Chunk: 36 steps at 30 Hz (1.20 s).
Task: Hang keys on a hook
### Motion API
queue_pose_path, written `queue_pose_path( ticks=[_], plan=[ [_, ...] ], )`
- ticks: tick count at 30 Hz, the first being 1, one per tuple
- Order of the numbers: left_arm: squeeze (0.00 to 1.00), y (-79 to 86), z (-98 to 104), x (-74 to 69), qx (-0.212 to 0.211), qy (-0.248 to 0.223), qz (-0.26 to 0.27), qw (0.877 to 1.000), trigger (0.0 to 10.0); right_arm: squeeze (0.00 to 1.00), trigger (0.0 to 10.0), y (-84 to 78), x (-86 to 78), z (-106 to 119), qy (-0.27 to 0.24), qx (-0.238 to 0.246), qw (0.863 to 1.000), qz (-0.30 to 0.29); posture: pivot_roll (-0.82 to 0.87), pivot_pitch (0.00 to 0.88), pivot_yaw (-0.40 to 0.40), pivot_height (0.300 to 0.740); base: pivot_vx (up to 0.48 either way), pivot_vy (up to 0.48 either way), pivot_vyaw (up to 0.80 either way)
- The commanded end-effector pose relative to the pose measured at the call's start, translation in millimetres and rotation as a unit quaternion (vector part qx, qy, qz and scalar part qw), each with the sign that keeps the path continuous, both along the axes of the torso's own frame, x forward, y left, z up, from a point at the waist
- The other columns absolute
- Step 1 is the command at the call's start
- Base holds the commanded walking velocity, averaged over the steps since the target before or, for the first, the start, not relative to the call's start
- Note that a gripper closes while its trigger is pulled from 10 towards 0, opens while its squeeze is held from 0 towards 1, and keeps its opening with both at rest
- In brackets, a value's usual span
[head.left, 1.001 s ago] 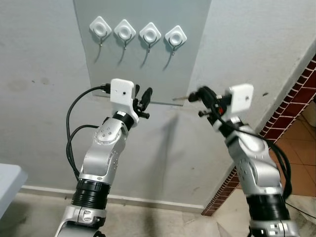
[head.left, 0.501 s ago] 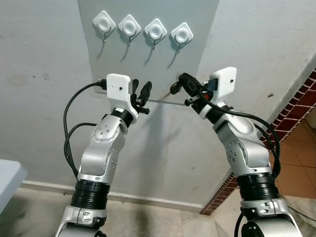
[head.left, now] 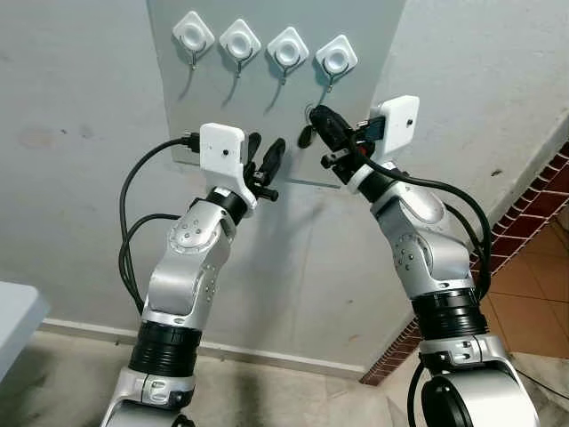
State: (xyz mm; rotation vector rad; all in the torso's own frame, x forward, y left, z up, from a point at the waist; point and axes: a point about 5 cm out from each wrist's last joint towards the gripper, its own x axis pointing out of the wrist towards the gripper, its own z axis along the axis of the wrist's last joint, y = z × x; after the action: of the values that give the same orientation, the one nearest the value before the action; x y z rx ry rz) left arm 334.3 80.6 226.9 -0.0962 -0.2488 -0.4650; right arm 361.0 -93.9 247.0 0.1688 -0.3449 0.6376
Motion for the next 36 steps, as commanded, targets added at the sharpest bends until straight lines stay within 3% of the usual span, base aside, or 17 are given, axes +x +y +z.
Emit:
queue_pose_path(
  ticks=[1,17,36],
  plan=[
    [0.00,-7.1,9,-3.0,0.005,-0.016,-0.020,1.000,10.0,0.00,10.0,-4.1,1.1,12,-0.021,0.009,1.000,-0.002,0.11,0.000,-0.093,0.740,0.000,0.000,0.00],
    [0.00,-12.6,10,-7.6,0.011,-0.019,-0.041,0.999,10.0,0.00,10.0,-17.2,-8.1,21,-0.051,0.047,0.998,0.016,0.10,0.000,-0.081,0.740,0.000,0.000,0.00],
    [0.00,-14.4,13,-8.9,0.009,-0.023,-0.047,0.999,10.0,0.00,10.0,-11.0,-1.2,24,-0.036,0.056,0.997,0.026,0.11,0.000,-0.085,0.740,0.000,0.000,0.00]
  ],
)
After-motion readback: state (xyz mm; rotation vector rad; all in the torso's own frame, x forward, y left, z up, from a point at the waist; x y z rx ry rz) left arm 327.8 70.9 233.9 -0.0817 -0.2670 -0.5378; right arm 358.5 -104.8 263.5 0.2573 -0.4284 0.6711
